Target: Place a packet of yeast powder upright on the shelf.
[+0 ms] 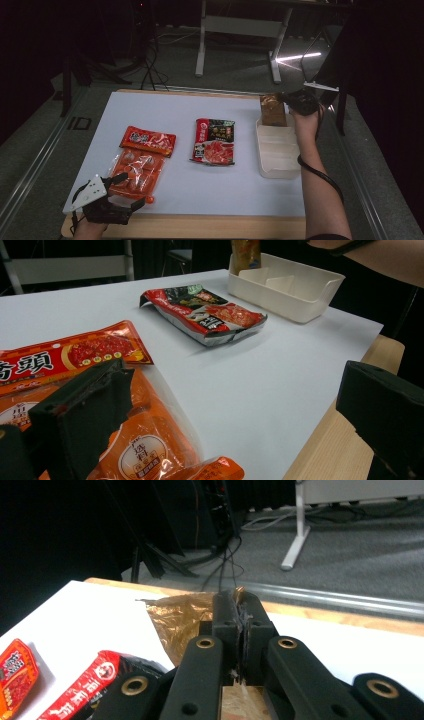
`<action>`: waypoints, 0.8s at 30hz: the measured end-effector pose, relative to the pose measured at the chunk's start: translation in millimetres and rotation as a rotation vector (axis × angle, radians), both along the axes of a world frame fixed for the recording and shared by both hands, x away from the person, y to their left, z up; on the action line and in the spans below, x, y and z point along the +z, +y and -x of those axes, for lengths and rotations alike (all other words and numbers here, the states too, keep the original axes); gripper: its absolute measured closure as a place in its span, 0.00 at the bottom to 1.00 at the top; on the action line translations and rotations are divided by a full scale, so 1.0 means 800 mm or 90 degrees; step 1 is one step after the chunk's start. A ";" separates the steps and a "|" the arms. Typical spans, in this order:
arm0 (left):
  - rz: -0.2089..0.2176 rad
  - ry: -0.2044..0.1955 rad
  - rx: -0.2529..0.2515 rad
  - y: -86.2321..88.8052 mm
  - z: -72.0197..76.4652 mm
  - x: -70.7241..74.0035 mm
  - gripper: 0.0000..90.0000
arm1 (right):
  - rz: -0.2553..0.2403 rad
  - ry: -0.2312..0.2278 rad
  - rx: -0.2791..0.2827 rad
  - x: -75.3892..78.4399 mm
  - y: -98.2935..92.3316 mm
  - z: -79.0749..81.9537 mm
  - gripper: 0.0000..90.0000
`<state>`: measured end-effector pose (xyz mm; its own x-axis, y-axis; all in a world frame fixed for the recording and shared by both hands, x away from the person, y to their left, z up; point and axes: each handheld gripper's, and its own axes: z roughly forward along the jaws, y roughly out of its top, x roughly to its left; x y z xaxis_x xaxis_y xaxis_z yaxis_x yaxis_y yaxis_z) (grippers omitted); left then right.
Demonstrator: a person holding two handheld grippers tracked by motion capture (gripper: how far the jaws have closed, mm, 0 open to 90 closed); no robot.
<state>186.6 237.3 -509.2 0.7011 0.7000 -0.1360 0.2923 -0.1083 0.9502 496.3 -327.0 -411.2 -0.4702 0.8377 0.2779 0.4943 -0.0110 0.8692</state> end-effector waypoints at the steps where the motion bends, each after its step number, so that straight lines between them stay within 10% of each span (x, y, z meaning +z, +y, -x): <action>1: 0.000 0.000 0.000 0.000 0.000 0.000 0.01 | 0.000 0.006 -0.007 -0.003 -0.007 0.002 0.97; 24: 0.002 0.004 -0.005 -0.002 -0.001 0.000 0.01 | 0.046 -0.022 -0.060 0.032 -0.030 0.041 0.59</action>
